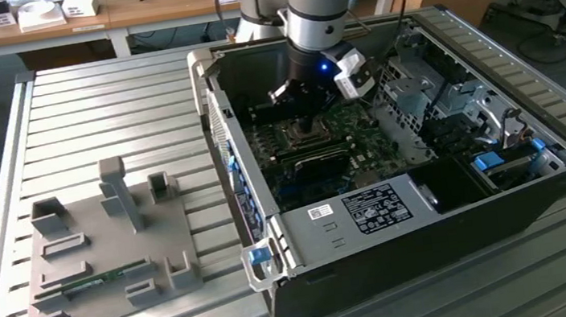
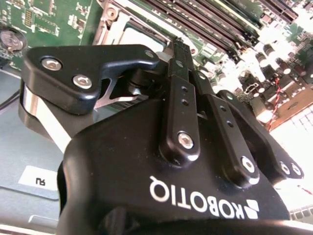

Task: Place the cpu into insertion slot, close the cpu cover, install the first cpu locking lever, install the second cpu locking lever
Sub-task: 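Install the second cpu locking lever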

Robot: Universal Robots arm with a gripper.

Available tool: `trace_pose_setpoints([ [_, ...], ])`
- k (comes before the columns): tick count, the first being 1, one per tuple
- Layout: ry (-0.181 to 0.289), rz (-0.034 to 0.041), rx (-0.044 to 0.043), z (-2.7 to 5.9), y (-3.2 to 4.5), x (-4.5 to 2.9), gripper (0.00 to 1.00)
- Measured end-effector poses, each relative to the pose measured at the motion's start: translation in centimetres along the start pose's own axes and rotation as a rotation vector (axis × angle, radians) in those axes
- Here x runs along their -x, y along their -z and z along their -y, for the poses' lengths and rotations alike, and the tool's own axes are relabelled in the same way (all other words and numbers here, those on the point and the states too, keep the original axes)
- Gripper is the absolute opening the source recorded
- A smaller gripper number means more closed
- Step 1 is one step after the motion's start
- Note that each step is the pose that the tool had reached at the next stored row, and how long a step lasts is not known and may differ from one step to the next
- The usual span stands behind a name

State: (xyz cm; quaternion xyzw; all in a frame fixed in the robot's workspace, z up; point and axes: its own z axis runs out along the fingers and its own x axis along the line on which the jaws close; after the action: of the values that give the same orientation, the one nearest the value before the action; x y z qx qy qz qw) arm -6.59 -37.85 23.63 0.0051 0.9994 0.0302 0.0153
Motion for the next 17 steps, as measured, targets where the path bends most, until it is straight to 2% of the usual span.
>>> trace_pose_setpoints([
  [17, 0.0, 0.0002, -0.0002, 0.06, -0.29, -0.57, 0.11],
])
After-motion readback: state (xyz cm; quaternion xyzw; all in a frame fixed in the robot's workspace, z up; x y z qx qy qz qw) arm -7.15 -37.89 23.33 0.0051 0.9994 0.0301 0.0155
